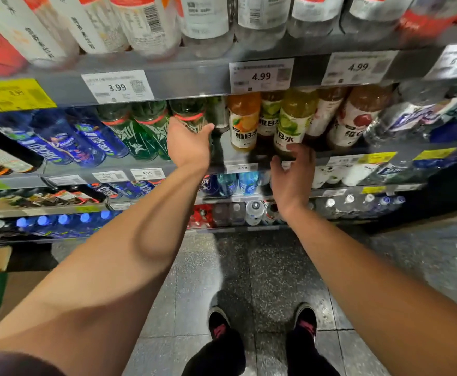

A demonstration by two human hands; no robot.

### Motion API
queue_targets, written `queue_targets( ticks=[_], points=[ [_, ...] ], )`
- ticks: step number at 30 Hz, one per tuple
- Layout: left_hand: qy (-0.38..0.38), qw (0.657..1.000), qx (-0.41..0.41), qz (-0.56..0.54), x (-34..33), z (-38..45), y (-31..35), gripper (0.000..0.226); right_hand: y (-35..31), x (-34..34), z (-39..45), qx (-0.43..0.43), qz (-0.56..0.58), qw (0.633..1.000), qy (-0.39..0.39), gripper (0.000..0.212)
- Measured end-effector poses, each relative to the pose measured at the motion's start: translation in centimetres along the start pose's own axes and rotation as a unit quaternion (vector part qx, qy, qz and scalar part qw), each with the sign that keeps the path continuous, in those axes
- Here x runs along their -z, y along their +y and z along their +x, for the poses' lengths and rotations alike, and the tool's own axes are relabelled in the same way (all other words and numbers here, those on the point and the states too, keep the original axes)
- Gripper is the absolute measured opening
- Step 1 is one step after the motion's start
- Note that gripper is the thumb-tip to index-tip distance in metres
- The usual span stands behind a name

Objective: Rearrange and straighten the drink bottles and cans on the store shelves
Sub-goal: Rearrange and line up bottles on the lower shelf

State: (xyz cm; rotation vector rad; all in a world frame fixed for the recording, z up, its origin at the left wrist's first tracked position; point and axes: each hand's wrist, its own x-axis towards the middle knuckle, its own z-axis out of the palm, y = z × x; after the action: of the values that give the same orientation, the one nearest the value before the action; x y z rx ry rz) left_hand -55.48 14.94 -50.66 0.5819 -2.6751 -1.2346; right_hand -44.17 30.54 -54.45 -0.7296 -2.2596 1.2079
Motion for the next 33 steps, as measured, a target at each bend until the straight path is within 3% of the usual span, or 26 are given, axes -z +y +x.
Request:
queue_targets(
  ticks=[4,8,11,15,17,26,30,33],
  points=[
    [0.029,1.0,-0.005,0.005,-0.5,-0.3,-0.2,0.063,0.6,0.2,0.6,-0.01,-0.012,1.0,0.001,0.03],
    [0.079,0.982,0.048,-0.166,-1.2,-2.6,-0.3,0.072,0.9,0.7,1.4,-0.018,-0.008,1.0,-0.005,0.032],
    [0.103,0.962,0.044,-0.25,-2.4,-4.9,0.2,0.054,1.2,1.0,2.1,-0.029,0.006,0.999,-0.01,0.033],
    [-0.036,0.981,-0.035,-0.188,-4.9,-5.9,2.5,0.055,1.7,1.6,2.9,-0.021,0.013,1.0,-0.016,0.032],
    [-0.057,0.987,-0.041,-0.141,-5.9,-5.3,3.6,0.063,2.0,2.1,3.2,-0.028,0.021,0.999,-0.013,0.032],
    [-0.02,0.993,-0.02,-0.116,-6.7,-5.1,4.5,0.052,4.7,5.6,5.1,-0.019,0.029,0.998,0.055,0.036],
    [0.021,0.987,-0.053,-0.152,-5.9,-6.6,3.6,0.05,5.3,6.3,6.8,-0.044,0.042,0.992,0.108,0.059],
    [0.032,0.982,-0.058,-0.178,-5.1,-8.0,2.8,0.057,5.8,6.6,8.7,-0.067,0.07,0.991,0.097,0.073]
  ],
)
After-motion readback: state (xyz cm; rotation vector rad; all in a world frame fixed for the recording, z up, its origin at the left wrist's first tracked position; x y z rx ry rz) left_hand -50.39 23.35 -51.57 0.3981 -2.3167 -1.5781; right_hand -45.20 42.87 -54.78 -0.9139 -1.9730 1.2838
